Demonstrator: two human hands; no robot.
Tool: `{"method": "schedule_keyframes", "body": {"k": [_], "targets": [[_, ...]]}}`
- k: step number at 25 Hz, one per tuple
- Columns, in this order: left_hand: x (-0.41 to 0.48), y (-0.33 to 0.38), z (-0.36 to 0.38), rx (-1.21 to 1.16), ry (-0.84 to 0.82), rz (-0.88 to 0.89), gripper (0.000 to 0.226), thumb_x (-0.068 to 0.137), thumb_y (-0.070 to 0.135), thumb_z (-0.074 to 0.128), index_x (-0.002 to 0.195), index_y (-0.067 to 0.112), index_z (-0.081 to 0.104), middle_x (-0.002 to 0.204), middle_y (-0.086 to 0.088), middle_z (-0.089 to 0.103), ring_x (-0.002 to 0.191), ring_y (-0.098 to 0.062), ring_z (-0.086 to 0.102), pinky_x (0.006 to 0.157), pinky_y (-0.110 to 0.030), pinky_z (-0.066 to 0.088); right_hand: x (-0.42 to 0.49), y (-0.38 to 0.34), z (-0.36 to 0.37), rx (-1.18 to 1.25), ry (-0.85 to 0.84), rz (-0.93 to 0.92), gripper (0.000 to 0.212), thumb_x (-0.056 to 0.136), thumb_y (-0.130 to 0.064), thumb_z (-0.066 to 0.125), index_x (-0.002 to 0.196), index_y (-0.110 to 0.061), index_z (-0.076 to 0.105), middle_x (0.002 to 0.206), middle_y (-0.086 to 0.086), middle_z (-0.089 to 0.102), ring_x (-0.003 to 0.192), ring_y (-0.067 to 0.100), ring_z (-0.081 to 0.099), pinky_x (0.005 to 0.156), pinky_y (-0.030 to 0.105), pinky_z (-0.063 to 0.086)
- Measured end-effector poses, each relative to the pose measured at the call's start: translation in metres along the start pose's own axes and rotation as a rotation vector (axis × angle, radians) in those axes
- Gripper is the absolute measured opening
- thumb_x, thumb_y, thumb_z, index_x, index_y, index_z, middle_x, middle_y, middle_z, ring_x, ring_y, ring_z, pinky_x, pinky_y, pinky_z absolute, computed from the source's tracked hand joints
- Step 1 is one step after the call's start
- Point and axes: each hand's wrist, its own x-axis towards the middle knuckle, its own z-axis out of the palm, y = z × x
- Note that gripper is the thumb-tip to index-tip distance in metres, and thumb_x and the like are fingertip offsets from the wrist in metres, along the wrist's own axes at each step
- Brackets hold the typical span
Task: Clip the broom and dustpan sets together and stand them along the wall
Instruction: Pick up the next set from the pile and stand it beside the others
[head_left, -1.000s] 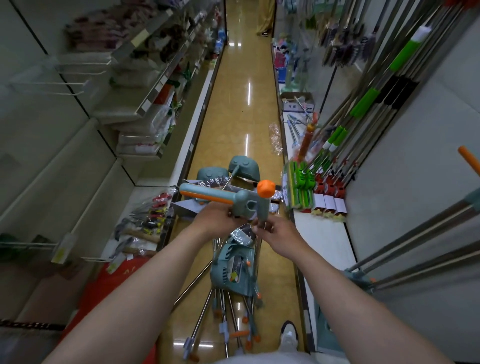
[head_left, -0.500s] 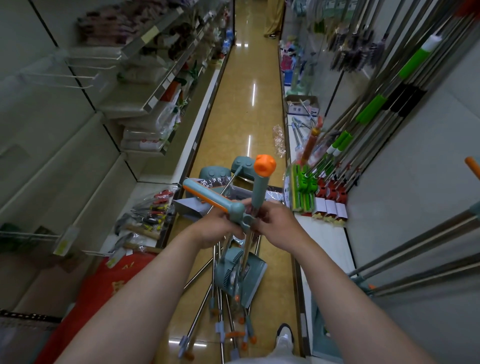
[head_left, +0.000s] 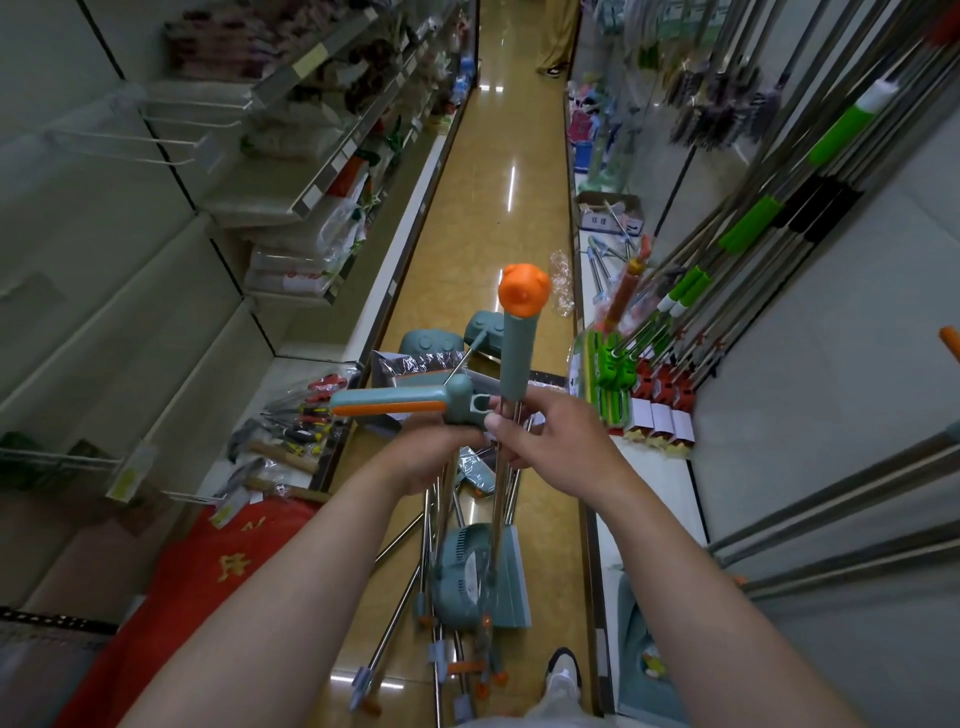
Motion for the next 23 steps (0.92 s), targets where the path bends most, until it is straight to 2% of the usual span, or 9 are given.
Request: {"method": "schedule_keyframes", "body": {"k": [2,5,8,10,14,17,20,22,23], "targets": [[-0.004,0.003,-0.002,0.136,-0.044,-0.025,0.025,0.079,0.006,0.07,0.105,0.006,0.071,0.109,-0.013,0.072,0.109,-0.028,0.064,0.094,-0.038,0.049,0.003,-0.006,0.001,-0.027,0.012,-0.035,0.007,0.09,-0.046,0.065,0.086,-0.041,0.062,0.094,0.0,0.067,0.067,0.011,0.073,0.072,0.045,0.061],[-0.009,0.007,-0.001,0.208,-0.215,0.047,0.027,0.085,0.012,0.072,0.111,0.016,0.069,0.113,-0.004,0.072,0.11,-0.018,0.065,0.097,-0.032,0.05,0.011,-0.007,0.001,-0.064,0.029,-0.05,0.019,0.082,-0.063,0.056,0.09,-0.046,0.058,0.096,0.0,0.067,0.077,0.016,0.072,0.073,0.047,0.06],[-0.015,0.004,-0.001,0.185,-0.216,0.025,0.024,0.086,0.023,0.075,0.109,0.028,0.07,0.105,0.012,0.075,0.106,-0.005,0.067,0.098,-0.028,0.049,0.012,-0.009,0.001,-0.071,0.023,-0.094,0.009,0.083,-0.064,0.053,0.089,-0.058,0.055,0.099,-0.004,0.065,0.086,0.021,0.07,0.075,0.048,0.059],[-0.016,0.0,0.0,0.159,-0.193,-0.02,0.026,0.083,0.033,0.077,0.107,0.029,0.072,0.103,0.014,0.075,0.106,-0.003,0.067,0.099,-0.028,0.047,0.011,-0.012,0.0,-0.072,0.025,-0.123,0.009,0.087,-0.058,0.054,0.094,-0.052,0.057,0.1,-0.003,0.063,0.087,0.021,0.07,0.075,0.049,0.059],[-0.019,0.002,0.0,0.112,-0.137,-0.041,0.015,0.085,0.024,0.074,0.099,0.029,0.071,0.095,0.015,0.075,0.098,-0.001,0.066,0.085,-0.019,0.046,0.008,-0.014,-0.002,0.031,-0.039,-0.073,0.013,0.096,-0.029,0.063,0.103,-0.018,0.065,0.107,0.007,0.058,0.077,0.016,0.075,0.071,0.044,0.063],[-0.021,0.001,-0.002,0.125,-0.109,-0.045,0.012,0.086,0.019,0.073,0.096,0.027,0.071,0.1,0.008,0.073,0.105,-0.011,0.064,0.089,-0.024,0.045,0.003,-0.013,0.005,0.05,-0.052,-0.048,0.014,0.095,-0.034,0.064,0.103,-0.023,0.065,0.109,0.008,0.058,0.078,0.016,0.075,0.073,0.044,0.063],[-0.024,0.002,-0.004,0.1,-0.133,-0.041,0.011,0.086,0.02,0.073,0.094,0.027,0.071,0.097,0.01,0.074,0.103,-0.009,0.064,0.094,-0.028,0.045,0.005,-0.02,0.006,-0.067,-0.066,-0.052,0.023,0.088,-0.052,0.06,0.106,-0.038,0.063,0.109,0.0,0.065,0.089,0.017,0.072,0.082,0.044,0.059],[-0.026,0.003,-0.004,0.075,-0.159,-0.034,0.011,0.09,0.019,0.069,0.096,0.029,0.07,0.096,0.014,0.075,0.1,-0.004,0.066,0.097,-0.029,0.045,0.007,-0.031,0.002,-0.122,-0.035,-0.082,0.029,0.091,-0.045,0.064,0.115,-0.031,0.064,0.105,-0.002,0.067,0.092,0.015,0.067,0.084,0.038,0.056],[-0.026,0.003,-0.004,0.071,-0.153,-0.03,0.012,0.091,0.019,0.068,0.097,0.029,0.07,0.094,0.015,0.076,0.098,-0.001,0.067,0.098,-0.029,0.045,0.007,-0.037,0.001,-0.112,0.014,-0.103,0.028,0.091,-0.041,0.066,0.114,-0.026,0.065,0.098,-0.003,0.067,0.087,0.012,0.065,0.08,0.033,0.054]]}}
